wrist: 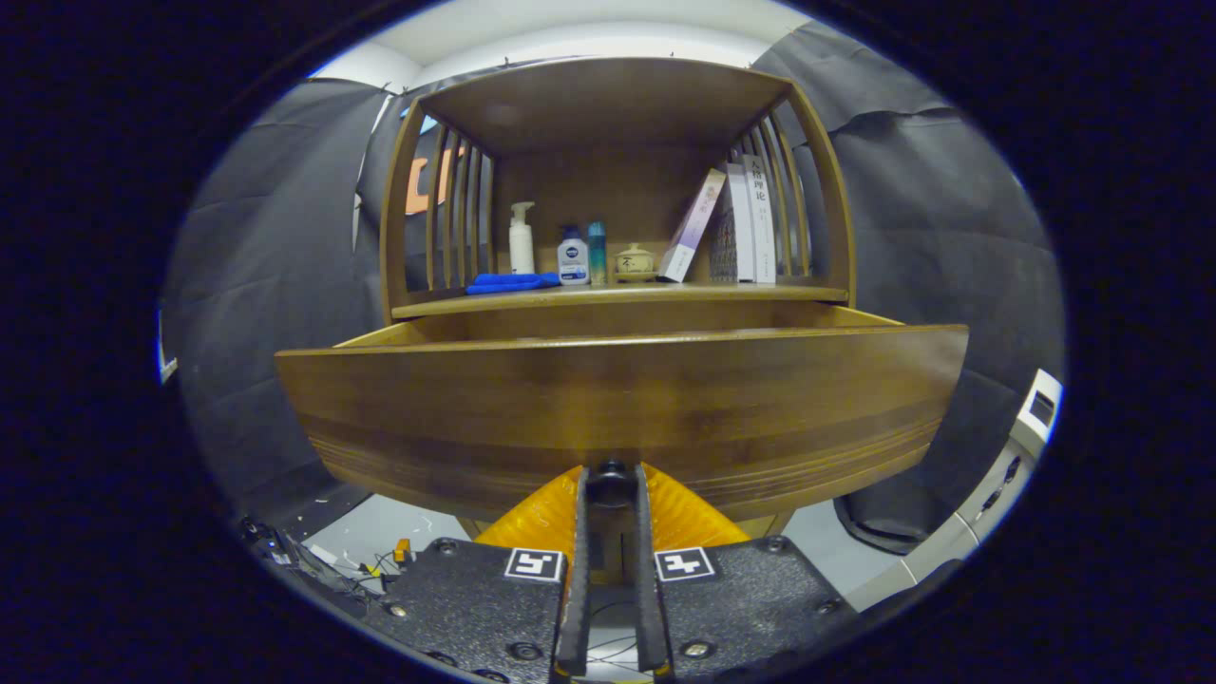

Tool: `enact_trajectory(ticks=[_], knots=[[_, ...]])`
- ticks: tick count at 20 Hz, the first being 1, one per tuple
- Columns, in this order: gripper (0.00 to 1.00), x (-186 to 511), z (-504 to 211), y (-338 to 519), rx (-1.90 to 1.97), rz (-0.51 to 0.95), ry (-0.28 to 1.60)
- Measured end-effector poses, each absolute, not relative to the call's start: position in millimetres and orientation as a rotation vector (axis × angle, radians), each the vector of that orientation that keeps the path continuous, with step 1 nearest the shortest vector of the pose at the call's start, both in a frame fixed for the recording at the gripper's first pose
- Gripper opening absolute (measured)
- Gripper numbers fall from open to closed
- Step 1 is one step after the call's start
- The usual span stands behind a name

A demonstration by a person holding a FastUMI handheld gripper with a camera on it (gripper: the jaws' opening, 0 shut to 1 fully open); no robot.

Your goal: Pull open the drawer, take out the items inside it, and place them on the countertop above the cabinet.

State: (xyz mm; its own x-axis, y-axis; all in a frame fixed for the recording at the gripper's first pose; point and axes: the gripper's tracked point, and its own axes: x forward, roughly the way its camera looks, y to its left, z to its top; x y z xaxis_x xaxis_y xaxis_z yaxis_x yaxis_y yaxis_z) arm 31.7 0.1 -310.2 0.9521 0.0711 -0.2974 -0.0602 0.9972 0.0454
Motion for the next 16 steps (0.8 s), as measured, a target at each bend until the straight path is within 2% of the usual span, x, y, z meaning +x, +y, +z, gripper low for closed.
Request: enact_trajectory(ticks=[8,11,16], knots=[[0.24,24.7,-311.1,-1.8,0.001,0.068,0.288],[0.36,15.0,-297.5,-7.1,0.0,0.055,0.244],[0.9,-4.0,-269.8,-7.8,-0.024,0.101,0.182]])
